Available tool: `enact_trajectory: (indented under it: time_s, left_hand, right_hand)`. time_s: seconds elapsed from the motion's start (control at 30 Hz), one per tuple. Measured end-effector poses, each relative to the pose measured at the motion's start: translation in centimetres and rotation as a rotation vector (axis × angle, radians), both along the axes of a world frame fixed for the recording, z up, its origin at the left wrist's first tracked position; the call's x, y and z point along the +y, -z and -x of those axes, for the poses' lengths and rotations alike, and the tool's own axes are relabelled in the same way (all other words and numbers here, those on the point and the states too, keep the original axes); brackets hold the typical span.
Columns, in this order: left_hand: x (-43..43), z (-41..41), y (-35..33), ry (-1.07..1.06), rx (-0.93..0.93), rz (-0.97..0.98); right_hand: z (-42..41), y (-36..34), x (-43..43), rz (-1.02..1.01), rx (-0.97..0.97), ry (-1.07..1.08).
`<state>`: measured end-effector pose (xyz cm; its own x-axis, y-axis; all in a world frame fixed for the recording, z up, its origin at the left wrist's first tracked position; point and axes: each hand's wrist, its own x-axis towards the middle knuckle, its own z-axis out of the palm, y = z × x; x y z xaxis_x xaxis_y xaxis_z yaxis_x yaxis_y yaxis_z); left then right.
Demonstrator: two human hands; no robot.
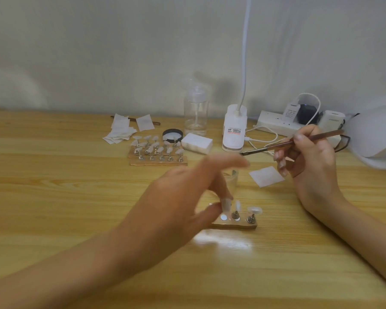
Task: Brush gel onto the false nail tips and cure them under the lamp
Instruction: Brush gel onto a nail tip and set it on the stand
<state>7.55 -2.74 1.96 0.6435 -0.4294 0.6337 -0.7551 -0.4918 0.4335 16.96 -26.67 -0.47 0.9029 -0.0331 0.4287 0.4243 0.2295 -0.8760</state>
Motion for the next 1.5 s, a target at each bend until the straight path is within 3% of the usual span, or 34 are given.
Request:
enact_trajectory:
  time_s: [0.17, 0.33, 0.53, 1.0, 1.5]
  left_hand:
    - [1.8, -2.2, -2.3, 0.026, 0.139, 0.199]
    - [1.9, -5.8, -1.2, 0.052, 0.397, 0.468]
    - [1.7, -7.8, 2.0, 0.034, 0.470, 0.588]
    - [1.9, -8.0, 4.0, 0.019, 0.398, 0.521]
    - [1.8, -7.9, 3.8, -0.007, 0.403, 0.470]
  right_hand:
    - [1.2, -0.8, 1.5, 0.197, -0.077, -0.033]
    - [1.5, -0.6, 3.0, 0.361, -0.059, -0.075]
    - [1.1, -0.3, 2.8, 0.422, -0.084, -0.072]
    - [1.3, 0.7, 3.2, 0.413, -0.047, -0.144]
    - [0.2, 0.7, 2.3, 0.014, 0.171, -0.023]
